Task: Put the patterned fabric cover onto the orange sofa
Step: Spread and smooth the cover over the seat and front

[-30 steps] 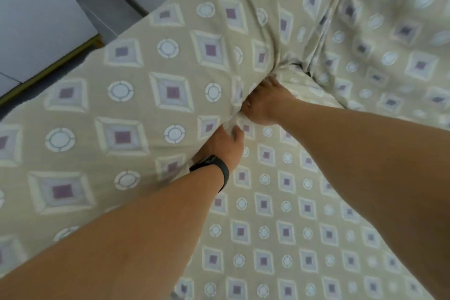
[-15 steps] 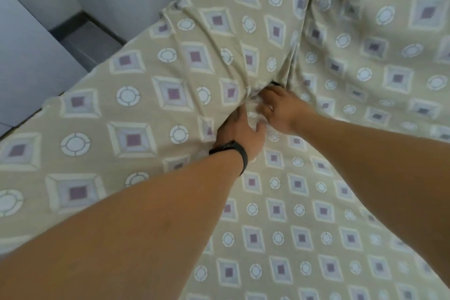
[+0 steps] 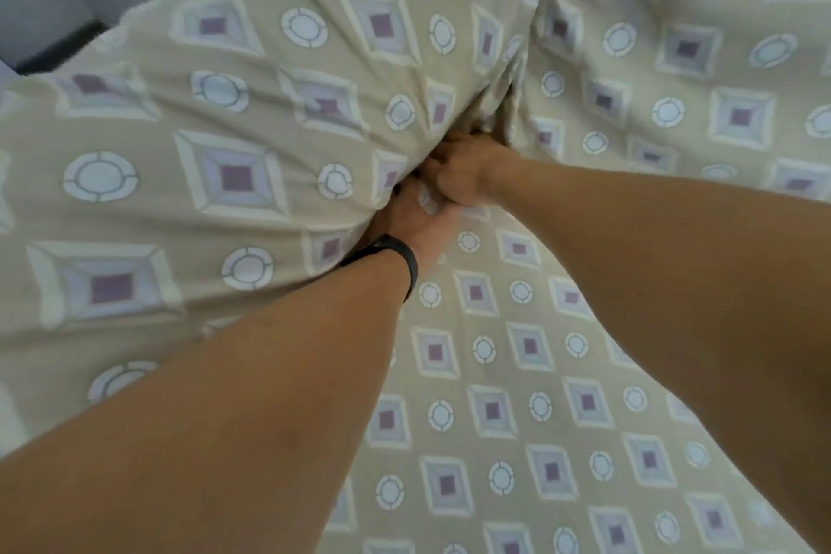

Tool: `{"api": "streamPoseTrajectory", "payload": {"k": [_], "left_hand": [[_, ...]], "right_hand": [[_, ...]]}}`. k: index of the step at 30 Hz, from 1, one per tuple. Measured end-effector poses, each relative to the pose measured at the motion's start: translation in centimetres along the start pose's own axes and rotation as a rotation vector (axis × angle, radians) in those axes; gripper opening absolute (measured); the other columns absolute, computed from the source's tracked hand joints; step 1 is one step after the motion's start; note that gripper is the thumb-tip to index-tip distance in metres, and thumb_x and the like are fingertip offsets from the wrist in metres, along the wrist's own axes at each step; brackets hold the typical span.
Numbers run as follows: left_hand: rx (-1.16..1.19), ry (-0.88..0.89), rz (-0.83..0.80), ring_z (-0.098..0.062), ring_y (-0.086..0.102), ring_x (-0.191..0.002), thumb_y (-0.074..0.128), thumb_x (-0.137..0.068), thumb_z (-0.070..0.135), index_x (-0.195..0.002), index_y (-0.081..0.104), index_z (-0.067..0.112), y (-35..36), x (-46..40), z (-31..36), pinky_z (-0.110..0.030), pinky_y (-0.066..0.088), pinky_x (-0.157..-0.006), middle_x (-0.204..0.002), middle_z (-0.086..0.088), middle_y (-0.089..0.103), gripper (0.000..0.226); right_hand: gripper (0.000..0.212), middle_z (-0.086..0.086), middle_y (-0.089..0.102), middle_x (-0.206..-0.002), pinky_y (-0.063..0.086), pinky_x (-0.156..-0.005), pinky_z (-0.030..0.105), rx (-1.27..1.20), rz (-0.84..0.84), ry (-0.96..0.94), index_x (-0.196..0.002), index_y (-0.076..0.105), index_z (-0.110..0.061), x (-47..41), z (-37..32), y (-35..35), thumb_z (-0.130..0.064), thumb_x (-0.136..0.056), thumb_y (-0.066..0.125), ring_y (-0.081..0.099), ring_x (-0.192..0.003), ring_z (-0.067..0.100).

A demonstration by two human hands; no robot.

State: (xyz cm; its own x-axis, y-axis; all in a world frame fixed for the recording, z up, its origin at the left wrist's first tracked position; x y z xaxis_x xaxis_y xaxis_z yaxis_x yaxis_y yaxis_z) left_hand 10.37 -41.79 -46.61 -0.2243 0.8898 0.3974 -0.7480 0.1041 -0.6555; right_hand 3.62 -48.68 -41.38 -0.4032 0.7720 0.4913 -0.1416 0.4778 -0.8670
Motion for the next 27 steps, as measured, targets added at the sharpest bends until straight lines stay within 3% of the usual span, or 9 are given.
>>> {"api": "streamPoseTrajectory", "payload": {"k": [3,5,7,8,10,12,18,21,27], "left_hand": [[-0.12,0.116,0.084,-0.024,0.02,-0.152,0.043,-0.084,0.071,-0.159,0.017,0.033,-1.1,1.4,0.3,-0.043,0.017,-0.123,-0.165,0.0,0.023,0.087],[-0.426,0.378,0.152,-0.025,0.014,-0.154,0.04,-0.085,0.068,-0.159,0.015,0.029,-1.2,4.7,1.4,-0.044,0.014,-0.124,-0.166,-0.002,0.019,0.088],[-0.64,0.741,0.024,-0.024,0.006,-0.155,0.036,-0.089,0.063,-0.16,0.018,0.026,1.3,8.3,4.2,-0.043,0.006,-0.125,-0.168,-0.001,0.013,0.082],[-0.675,0.812,-0.09,-0.022,0.0,-0.156,0.033,-0.091,0.063,-0.161,0.016,0.028,2.9,9.1,5.3,-0.042,0.001,-0.125,-0.169,0.001,0.007,0.079],[-0.675,0.783,-0.233,-0.019,-0.008,-0.155,0.027,-0.096,0.062,-0.161,0.009,0.032,5.5,8.3,7.5,-0.042,-0.005,-0.125,-0.17,0.005,-0.002,0.074],[-0.669,0.726,-0.256,-0.019,-0.005,-0.155,0.024,-0.098,0.061,-0.159,0.013,0.035,7.6,6.0,10.4,-0.043,-0.004,-0.125,-0.169,0.005,0.003,0.068],[-0.813,0.624,-0.156,-0.023,0.045,-0.132,0.023,-0.09,0.071,-0.13,0.054,0.032,10.2,1.2,13.9,-0.042,0.027,-0.113,-0.141,0.001,0.056,0.063],[-0.831,0.611,-0.109,-0.023,0.047,-0.13,0.021,-0.09,0.073,-0.126,0.057,0.03,10.2,1.1,14.2,-0.043,0.029,-0.11,-0.137,0.001,0.058,0.066],[-0.869,0.58,-0.163,-0.019,0.04,-0.14,0.013,-0.084,0.083,-0.14,0.051,0.036,10.7,0.1,14.3,-0.043,0.024,-0.115,-0.148,0.006,0.052,0.083]], "right_hand": [[0.043,0.002,0.047,-0.153,0.028,-0.114,0.03,-0.477,0.172,0.035,-0.145,0.052,-0.022,2.8,2.3,0.4,-0.037,-0.108,0.036,0.039,-0.142,0.023],[0.041,0.001,0.052,-0.149,0.031,-0.111,0.029,-0.63,0.307,0.135,-0.142,0.055,-0.026,6.5,5.8,1.8,-0.038,-0.106,0.041,0.045,-0.137,0.021],[0.042,0.007,0.054,-0.146,0.033,-0.112,0.035,-0.588,0.335,0.325,-0.14,0.057,-0.023,10.4,11.3,3.9,-0.037,-0.107,0.036,0.047,-0.134,0.029],[0.044,0.01,0.054,-0.145,0.034,-0.112,0.038,-0.571,0.286,0.425,-0.14,0.057,-0.021,12.1,14.1,5.4,-0.038,-0.107,0.032,0.047,-0.133,0.031],[0.049,0.013,0.053,-0.145,0.034,-0.113,0.04,-0.57,0.181,0.563,-0.141,0.054,-0.02,14.6,18.2,7.8,-0.043,-0.107,0.026,0.047,-0.133,0.033],[0.053,0.011,0.059,-0.139,0.038,-0.112,0.042,-0.611,0.141,0.611,-0.143,0.052,-0.025,16.0,20.2,8.9,-0.05,-0.105,0.024,0.054,-0.127,0.032],[0.05,0.004,0.055,-0.145,0.037,-0.106,0.038,-0.49,0.194,0.53,-0.143,0.052,-0.031,16.3,20.7,9.2,-0.051,-0.106,0.023,0.05,-0.131,0.03],[0.049,0.0,0.055,-0.146,0.035,-0.108,0.035,-0.498,0.257,0.48,-0.14,0.054,-0.031,16.6,20.9,9.1,-0.052,-0.106,0.025,0.049,-0.133,0.027],[0.052,0.0,0.052,-0.15,0.033,-0.109,0.034,-0.534,0.244,0.463,-0.143,0.052,-0.033,16.3,21.6,9.3,-0.053,-0.107,0.019,0.045,-0.138,0.027]]}}
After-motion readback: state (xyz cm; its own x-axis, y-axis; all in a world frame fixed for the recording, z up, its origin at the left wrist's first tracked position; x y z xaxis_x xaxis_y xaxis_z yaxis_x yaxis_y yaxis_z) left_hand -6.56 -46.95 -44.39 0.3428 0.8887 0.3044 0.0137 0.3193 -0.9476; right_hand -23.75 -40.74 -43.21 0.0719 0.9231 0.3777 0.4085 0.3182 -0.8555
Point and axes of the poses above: each hand's wrist, its own x-axis away from the middle knuckle, its own y-axis out of the palm, z = x × y, the point moved 8 cm from there along -x, towards the middle knuckle
